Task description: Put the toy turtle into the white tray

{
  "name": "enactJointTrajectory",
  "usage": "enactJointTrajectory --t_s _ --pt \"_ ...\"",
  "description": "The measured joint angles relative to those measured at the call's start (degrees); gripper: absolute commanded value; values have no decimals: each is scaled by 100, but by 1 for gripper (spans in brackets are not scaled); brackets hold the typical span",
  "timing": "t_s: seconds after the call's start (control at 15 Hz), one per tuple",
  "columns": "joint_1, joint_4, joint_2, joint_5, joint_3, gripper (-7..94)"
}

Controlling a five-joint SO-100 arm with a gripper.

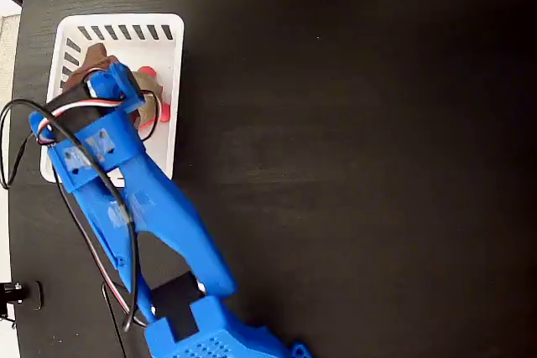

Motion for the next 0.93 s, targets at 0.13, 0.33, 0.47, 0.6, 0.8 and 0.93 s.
enactJointTrajectory --t_s 0.13,0.33,0.47,0.6,0.8,0.93 --pt "0 18 0 0 0 52" --pt "0 -62 0 149 0 0" --pt "0 -158 0 492 -158 0" --pt "0 -105 0 606 -448 0" --pt "53 -413 149 765 -466 0" --pt "62 -861 765 817 26 0"
